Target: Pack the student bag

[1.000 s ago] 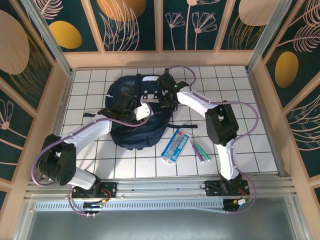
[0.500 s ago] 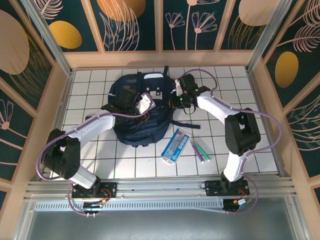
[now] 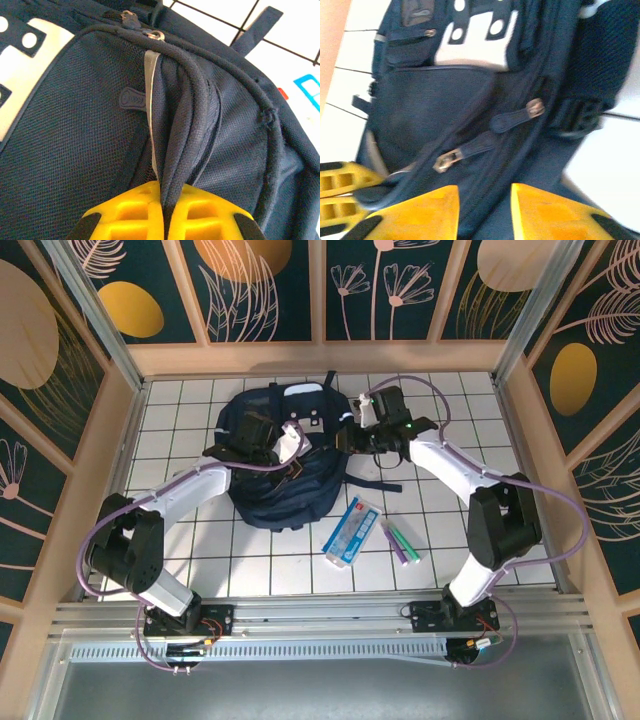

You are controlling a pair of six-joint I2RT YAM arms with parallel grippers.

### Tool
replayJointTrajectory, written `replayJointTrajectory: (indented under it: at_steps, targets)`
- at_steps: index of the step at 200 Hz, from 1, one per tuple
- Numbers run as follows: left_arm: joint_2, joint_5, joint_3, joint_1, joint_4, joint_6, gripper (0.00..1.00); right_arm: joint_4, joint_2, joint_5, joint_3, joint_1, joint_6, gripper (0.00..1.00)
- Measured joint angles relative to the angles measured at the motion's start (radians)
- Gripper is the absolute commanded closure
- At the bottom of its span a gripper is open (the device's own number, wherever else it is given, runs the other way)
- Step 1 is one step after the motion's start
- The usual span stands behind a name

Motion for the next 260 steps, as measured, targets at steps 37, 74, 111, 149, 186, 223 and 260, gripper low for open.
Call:
replayJointTrajectory:
  at_steps: [37, 74, 111, 149, 186, 223, 260]
  targets:
    - [-0.077, 0.023, -0.102, 0.001, 0.023, 0.192, 1.00, 0.010, 0.047, -0.041, 0.027, -0.010, -0.397, 0.59]
    - [-0.138, 0.023, -0.177, 0.001, 0.032, 0.361, 1.00, -0.051, 0.058, -0.163, -0.017, -0.015, -1.055, 0.55]
    - [-0.181, 0.022, -0.233, 0.001, 0.042, 0.486, 1.00, -0.198, 0.152, -0.281, 0.091, -0.053, -1.524, 0.52]
    - [-0.214, 0.015, -0.244, 0.003, 0.039, 0.575, 1.00, -0.304, 0.248, -0.308, 0.211, -0.034, -1.728, 0.52]
    - [-0.216, 0.014, -0.242, 0.003, 0.029, 0.637, 1.00, -0.379, 0.334, -0.304, 0.283, 0.021, -1.793, 0.53]
    - [-0.216, -0.003, -0.230, 0.006, -0.006, 0.674, 1.00, -0.462, 0.390, -0.291, 0.356, 0.033, -1.820, 0.70]
    - [-0.216, -0.010, -0.222, 0.006, -0.018, 0.685, 1.00, -0.440, 0.369, -0.267, 0.314, 0.040, -1.835, 0.87]
